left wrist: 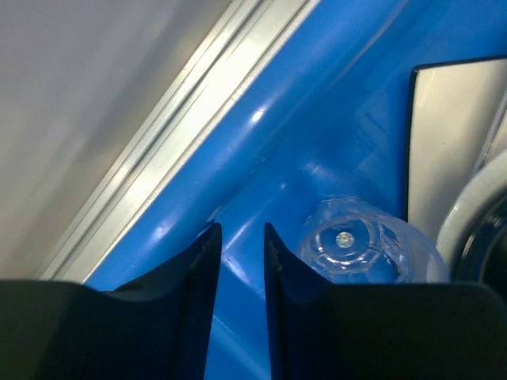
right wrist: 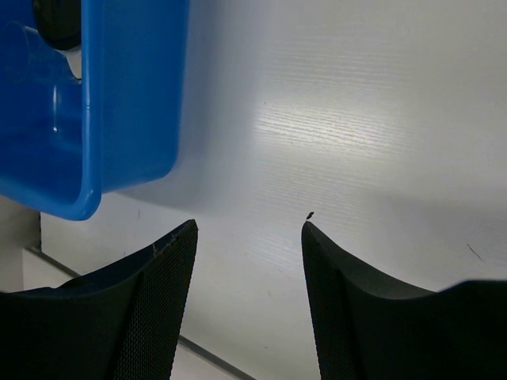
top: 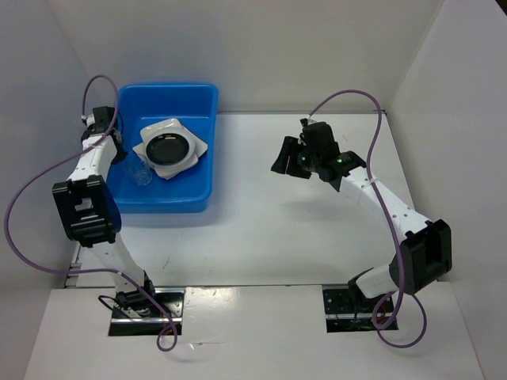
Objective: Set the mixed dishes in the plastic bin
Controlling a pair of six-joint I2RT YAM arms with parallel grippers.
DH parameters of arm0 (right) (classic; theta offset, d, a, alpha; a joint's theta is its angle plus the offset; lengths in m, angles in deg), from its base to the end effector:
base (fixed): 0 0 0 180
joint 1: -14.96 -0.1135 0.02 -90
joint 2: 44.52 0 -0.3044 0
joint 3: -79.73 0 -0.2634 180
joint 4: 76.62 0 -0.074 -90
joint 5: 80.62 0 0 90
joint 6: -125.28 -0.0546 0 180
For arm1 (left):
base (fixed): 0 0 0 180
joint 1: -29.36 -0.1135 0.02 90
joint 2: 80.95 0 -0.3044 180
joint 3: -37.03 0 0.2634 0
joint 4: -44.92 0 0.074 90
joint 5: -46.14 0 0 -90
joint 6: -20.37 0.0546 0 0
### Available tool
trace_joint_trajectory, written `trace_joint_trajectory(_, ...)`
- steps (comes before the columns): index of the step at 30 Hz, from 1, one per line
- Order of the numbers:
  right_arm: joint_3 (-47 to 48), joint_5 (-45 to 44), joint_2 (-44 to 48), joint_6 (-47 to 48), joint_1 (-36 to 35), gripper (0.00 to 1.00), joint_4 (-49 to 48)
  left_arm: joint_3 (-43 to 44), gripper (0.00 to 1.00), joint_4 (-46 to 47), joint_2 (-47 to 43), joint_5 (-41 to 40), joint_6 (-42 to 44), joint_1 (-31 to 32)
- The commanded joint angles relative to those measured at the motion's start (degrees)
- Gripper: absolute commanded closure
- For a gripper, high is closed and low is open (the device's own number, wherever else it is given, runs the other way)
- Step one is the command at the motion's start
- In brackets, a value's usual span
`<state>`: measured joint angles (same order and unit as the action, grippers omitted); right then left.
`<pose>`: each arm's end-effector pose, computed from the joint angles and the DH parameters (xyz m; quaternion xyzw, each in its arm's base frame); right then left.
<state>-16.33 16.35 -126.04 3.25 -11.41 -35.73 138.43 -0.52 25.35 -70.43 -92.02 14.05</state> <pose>0.3005 0.1564 0.3459 0.0180 0.8991 0.2595 0.3520 0.4240 0.1414 0.2886 -0.3696 0.8412 0.1954 0.3429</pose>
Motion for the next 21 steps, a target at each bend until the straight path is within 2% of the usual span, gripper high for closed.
trace_joint_trajectory(1, -0.47, -0.55, 1.27, 1.01, 0.35, 0.39, -2.15, 0.02, 0.64, 1.33, -3.2, 0.46, 1.04, -0.42)
trace_joint_trajectory(4, -0.47, -0.55, 1.27, 1.53, 0.35, 0.39, -2.15, 2.38, 0.5, 0.73, -4.96, 2.04, 1.56, -0.42)
trace_joint_trajectory(8, -0.47, -0.55, 1.27, 1.53, 0.35, 0.39, -2.15, 7.65, 0.15, -0.51, -10.39, 4.68, 1.56, -0.42)
trace_joint_trajectory(9, -0.47, -0.55, 1.27, 1.53, 0.88, 0.39, -2.67, 8.97, 0.02, -1.03, -11.63, 5.29, 1.56, -0.42)
trace_joint_trajectory(12, -1.0, 0.5, 1.27, 1.53, 0.88, 0.38, -2.68, 13.63, 0.0, -1.57, -16.46, 7.75, 1.56, -0.42)
trace_joint_trajectory(13, -1.0, 0.51, 1.27, 1.53, 0.88, 0.3, -3.29, 13.64, 0.0, -1.57, -17.87, 12.37, 0.87, -0.42)
trace_joint_trajectory(14, -1.52, 0.51, 1.79, 1.53, 0.88, 0.3, -3.81, 13.64, 0.0, 0.17, -21.19, 15.9, -0.45, -0.42)
trace_joint_trajectory(15, -1.53, 0.51, 2.67, 1.53, 0.88, 0.3, -3.82, 10.25, 0.0, 1.5, -22.96, 19.76, -1.76, -0.42)
trace_joint_trajectory(16, -2.31, 0.51, 3.37, 0.92, 1.49, 0.28, -4.69, 7.95, 0.0, 4.21, -24.63, 27.89, -3.17, -0.42)
trace_joint_trajectory(19, -3.63, 1.83, 6.19, 1.53, 3.77, 0.25, -5.31, -1.69, 0.0, 8.78, -29.48, 38.31, -8.01, 0.63)
trace_joint_trajectory(21, -3.64, 3.4, 8.38, 2.76, 5.09, 0.23, -3.22, -5.33, 0.0, 8.8, -31.76, 37.47, -8.02, 2.64)
